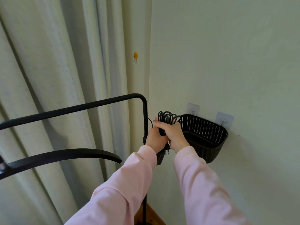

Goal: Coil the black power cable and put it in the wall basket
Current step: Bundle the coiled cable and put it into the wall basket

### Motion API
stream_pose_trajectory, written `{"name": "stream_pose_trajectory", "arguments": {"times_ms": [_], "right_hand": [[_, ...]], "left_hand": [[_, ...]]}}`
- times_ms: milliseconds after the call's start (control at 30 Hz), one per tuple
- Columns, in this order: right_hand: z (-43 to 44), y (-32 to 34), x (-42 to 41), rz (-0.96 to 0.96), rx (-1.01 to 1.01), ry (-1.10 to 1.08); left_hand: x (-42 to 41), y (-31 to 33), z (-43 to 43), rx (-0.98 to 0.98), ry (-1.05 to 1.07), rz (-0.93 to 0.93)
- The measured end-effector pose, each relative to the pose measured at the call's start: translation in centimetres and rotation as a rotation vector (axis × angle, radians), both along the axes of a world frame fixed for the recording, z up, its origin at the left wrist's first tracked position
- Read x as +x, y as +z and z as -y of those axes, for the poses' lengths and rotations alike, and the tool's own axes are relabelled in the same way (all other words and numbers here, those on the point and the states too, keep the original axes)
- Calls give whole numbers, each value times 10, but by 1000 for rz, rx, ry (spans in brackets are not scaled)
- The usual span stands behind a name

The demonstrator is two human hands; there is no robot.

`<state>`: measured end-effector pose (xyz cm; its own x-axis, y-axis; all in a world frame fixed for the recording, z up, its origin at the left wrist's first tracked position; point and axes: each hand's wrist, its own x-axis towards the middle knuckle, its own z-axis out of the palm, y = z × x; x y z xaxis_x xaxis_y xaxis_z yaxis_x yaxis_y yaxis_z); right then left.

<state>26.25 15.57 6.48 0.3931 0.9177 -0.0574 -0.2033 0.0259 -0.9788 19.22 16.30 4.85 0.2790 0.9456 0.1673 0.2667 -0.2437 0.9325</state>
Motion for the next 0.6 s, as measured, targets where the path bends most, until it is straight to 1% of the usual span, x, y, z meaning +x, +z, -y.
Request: {"name": "stream_pose_trajectory", "arguments": {"times_ms": [367,500,600], "right_hand": [[2,8,2,186,31,59],[4,12,7,151,80,124],[5,15,16,69,181,166]], "left_hand": [[2,2,-6,40,-28,56],[2,8,-5,42,-58,103],[2,11,-8,-2,-67,156]]}}
